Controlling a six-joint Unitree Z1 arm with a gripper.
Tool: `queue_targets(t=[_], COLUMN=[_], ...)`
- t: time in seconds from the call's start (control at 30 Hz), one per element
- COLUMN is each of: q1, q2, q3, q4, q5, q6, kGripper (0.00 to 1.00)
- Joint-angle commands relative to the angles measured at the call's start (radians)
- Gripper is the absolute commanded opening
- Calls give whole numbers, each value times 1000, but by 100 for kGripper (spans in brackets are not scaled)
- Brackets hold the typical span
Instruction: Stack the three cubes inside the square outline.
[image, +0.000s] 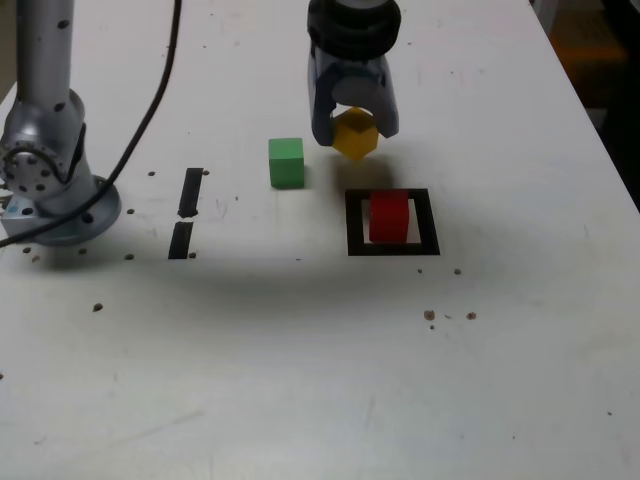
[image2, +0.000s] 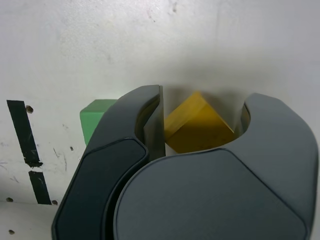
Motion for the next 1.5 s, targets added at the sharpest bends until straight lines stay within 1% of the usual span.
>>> queue_targets(t=[0.0,0.23,0.47,0.67,0.9,1.13,1.23,1.37,1.47], q1=[-6,-16,-21,-49,-69,-119,-134,-139,-138], q2=[-14,-52,-68,-80,-96,-126,-135,-141,-141], q3=[-3,10,8,-6,3,-15,-22,-21,-23], q4=[-1,7,15,15,18,20,22,24,22], q5=[-6,-15,-21,-38,-43,-81,-91,-92,-84], q6=[9,24,31,34,34,40,41,45,54], kGripper=[38,38,38,38,38,38,38,38,39])
